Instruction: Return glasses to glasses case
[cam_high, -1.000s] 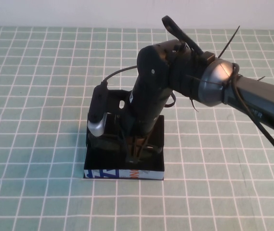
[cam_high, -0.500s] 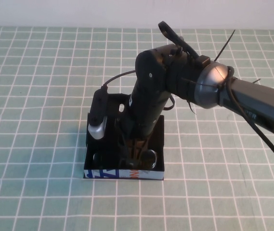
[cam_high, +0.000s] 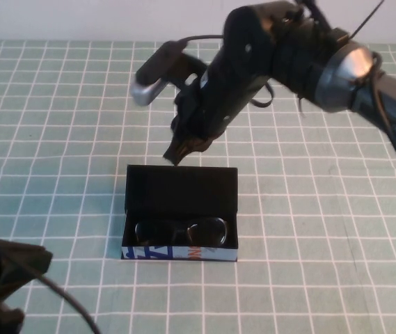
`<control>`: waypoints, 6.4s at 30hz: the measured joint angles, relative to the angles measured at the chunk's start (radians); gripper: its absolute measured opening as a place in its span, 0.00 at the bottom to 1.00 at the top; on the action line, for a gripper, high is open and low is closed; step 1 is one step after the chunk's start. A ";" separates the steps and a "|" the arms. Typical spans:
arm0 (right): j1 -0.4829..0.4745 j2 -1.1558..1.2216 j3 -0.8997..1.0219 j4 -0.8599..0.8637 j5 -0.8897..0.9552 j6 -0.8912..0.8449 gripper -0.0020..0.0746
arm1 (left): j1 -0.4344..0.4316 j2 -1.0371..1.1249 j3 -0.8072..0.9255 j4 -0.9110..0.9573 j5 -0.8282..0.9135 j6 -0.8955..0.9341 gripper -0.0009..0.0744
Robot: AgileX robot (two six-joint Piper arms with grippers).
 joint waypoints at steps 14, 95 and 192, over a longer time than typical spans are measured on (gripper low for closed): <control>-0.228 0.053 0.000 0.357 -0.020 0.035 0.01 | -0.238 0.245 0.057 -0.113 -0.325 0.104 0.01; -0.066 0.160 0.106 0.387 0.153 0.076 0.01 | -0.557 0.814 0.057 -0.170 -0.890 0.128 0.01; -0.110 -1.952 1.672 -0.212 -0.447 0.551 0.01 | -0.258 -0.637 0.514 0.832 -0.497 -1.047 0.01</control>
